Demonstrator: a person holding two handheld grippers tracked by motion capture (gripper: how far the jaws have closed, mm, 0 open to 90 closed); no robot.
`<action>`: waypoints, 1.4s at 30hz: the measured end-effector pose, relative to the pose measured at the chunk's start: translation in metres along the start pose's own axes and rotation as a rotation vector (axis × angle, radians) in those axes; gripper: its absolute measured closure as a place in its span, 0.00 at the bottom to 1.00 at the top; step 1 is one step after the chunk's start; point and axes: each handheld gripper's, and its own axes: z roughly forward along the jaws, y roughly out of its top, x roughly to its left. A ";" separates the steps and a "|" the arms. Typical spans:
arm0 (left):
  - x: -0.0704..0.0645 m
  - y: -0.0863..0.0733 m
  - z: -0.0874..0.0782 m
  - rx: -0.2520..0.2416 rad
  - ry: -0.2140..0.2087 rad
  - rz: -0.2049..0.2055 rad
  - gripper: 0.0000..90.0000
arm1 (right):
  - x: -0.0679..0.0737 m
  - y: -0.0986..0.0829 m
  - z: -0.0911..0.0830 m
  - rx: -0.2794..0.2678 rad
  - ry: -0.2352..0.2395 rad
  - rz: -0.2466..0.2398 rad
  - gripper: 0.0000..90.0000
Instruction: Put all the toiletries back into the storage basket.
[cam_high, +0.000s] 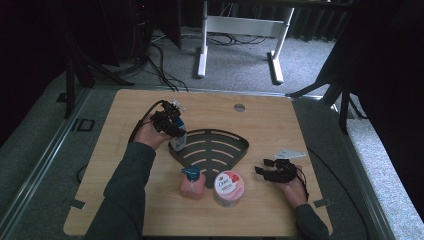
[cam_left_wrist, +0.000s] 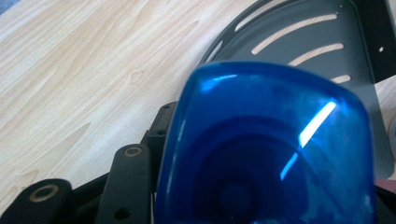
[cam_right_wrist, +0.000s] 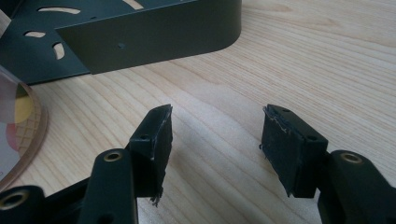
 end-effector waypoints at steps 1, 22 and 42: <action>0.000 0.000 0.001 0.000 -0.002 -0.004 0.61 | 0.000 0.000 0.000 0.000 0.000 0.000 0.48; 0.006 -0.002 0.010 0.022 -0.007 -0.009 0.61 | 0.000 0.000 0.000 0.000 0.001 0.001 0.47; 0.012 -0.006 0.015 0.026 -0.019 -0.040 0.60 | 0.000 0.000 0.000 0.000 0.000 -0.002 0.47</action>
